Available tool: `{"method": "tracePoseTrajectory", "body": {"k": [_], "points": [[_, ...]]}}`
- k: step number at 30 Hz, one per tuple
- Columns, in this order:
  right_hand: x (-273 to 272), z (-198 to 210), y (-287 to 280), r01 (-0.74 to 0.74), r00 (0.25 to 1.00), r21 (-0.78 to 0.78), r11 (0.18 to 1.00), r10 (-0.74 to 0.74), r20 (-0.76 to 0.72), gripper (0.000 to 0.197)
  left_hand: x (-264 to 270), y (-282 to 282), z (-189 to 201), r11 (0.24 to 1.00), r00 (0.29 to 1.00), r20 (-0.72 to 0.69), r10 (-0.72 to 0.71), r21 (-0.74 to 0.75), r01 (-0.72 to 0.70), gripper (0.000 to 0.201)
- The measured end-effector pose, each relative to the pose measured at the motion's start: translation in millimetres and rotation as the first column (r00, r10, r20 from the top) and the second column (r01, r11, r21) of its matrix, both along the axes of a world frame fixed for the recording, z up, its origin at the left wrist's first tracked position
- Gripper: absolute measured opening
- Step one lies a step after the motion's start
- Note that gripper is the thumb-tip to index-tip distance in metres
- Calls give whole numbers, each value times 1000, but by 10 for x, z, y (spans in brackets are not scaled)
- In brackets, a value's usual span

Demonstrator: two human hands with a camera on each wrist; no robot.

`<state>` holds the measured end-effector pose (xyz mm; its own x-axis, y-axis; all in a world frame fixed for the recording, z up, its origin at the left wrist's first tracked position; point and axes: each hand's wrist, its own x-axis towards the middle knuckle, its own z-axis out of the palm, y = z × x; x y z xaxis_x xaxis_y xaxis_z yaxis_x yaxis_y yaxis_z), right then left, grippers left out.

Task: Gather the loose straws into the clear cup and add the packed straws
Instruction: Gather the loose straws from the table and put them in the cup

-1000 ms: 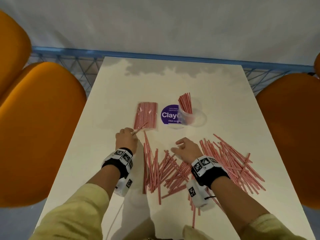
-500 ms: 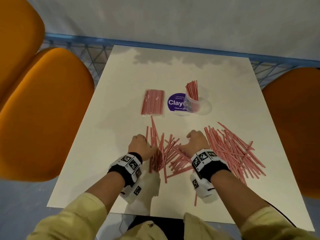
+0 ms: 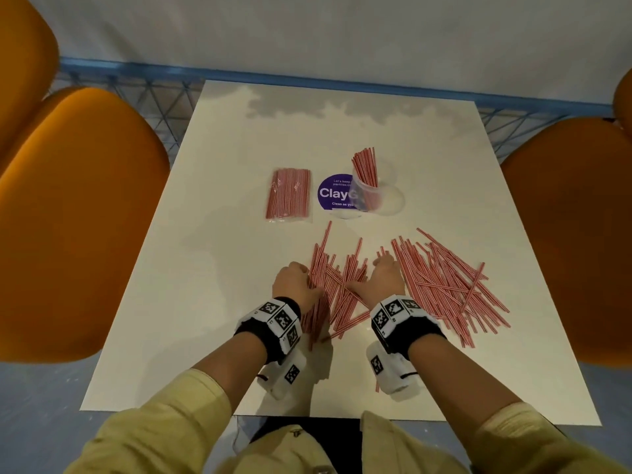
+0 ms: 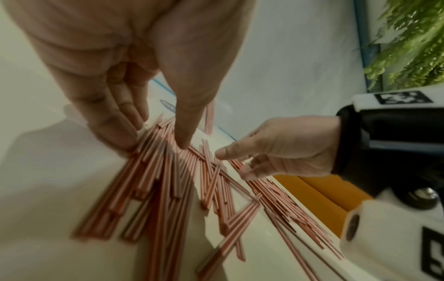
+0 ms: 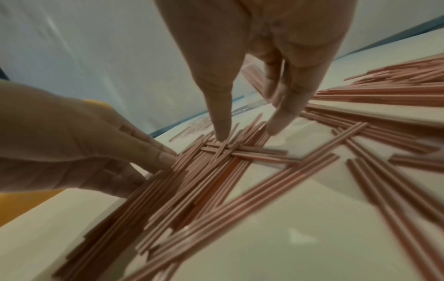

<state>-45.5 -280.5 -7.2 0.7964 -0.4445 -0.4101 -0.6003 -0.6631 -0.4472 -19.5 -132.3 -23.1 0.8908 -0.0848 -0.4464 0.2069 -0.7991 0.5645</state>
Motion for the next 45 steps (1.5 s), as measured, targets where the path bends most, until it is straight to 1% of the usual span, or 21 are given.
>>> {"method": "tracePoseTrajectory", "body": {"k": [1, 2, 4, 6, 8, 11, 14, 17, 18, 22, 27, 29, 31, 32, 34, 36, 37, 39, 41, 43, 45], "points": [[-10, 7, -2, 11, 998, 7, 1000, -10, -66, 75, -3, -17, -6, 1000, 1000, 2, -1, 2, 1, 56], [-10, 25, 6, 12, 995, 20, 1000, -10, -103, 66, -10, -43, -3, 1000, 1000, 4, -7, 4, 7, 54], [15, 52, 46, 0, 997, 56, 998, 5, -83, 45, -23, -107, 10, 1000, 1000, 14, -20, 1, 20, 49], [46, 51, 107, -10, 999, 63, 998, 12, -38, 42, -24, -159, 36, 1000, 999, 38, -21, -20, 21, 38], [81, 3, 157, 29, 1000, 91, 995, -28, -9, 36, -16, -197, 62, 999, 999, 51, -14, -50, 17, 29], [133, -139, 175, 107, 993, 205, 973, -114, 21, 25, 4, -238, 47, 995, 1000, 5, 16, -94, -16, 31], [144, -194, 169, 123, 992, 314, 942, -125, -12, 30, 36, -258, 18, 994, 998, -60, 15, -107, -22, 37], [157, -212, 180, 199, 976, 519, 831, -218, -25, 27, 62, -273, 19, 990, 995, -96, -19, -143, 5, 38], [161, -215, 194, 207, 972, 545, 813, -236, -16, 27, 66, -281, 19, 988, 994, -107, -23, -154, 6, 39], [198, -237, 272, 217, 960, 577, 787, -281, 22, 30, 84, -303, 12, 970, 986, -165, 11, -238, -51, 47], [213, -114, 297, 146, 972, 606, 782, -228, 61, 30, 120, -278, 30, 945, 985, -172, 28, -318, -82, 52], [221, -76, 281, 172, 960, 657, 733, -275, 55, 31, 144, -263, 18, 925, 984, -167, 60, -362, -118, 51], [227, -42, 272, 213, 940, 739, 640, -339, 22, 30, 163, -240, 12, 894, 981, -177, 78, -422, -147, 49], [230, -30, 270, 224, 935, 762, 607, -356, 8, 29, 168, -232, 15, 883, 981, -178, 75, -446, -149, 48], [228, -10, 272, 224, 934, 789, 572, -356, -8, 23, 171, -222, 30, 876, 984, -163, 65, -463, -134, 44], [243, 20, 271, 221, 938, 806, 549, -346, -21, 27, 181, -215, 49, 865, 989, -135, 66, -486, -124, 36], [264, 42, 264, 231, 933, 807, 543, -360, -25, 27, 182, -207, 69, 855, 990, -127, 64, -505, -121, 30], [345, 90, 226, 257, 907, 801, 541, -422, -6, 20, 191, -184, 73, 832, 991, -130, 44, -544, -108, 22], [463, 166, 191, 256, 883, 811, 526, -468, 25, 12, 182, -155, 92, 824, 990, -139, -10, -562, -70, 22], [584, 229, 161, 225, 877, 838, 497, -479, 49, 23, 154, -130, 119, 825, 989, -130, -77, -566, -11, 23], [677, 295, 150, 186, 876, 860, 475, -477, 74, 21, 127, -118, 153, 809, 985, -125, -123, -587, 27, 22]]}}
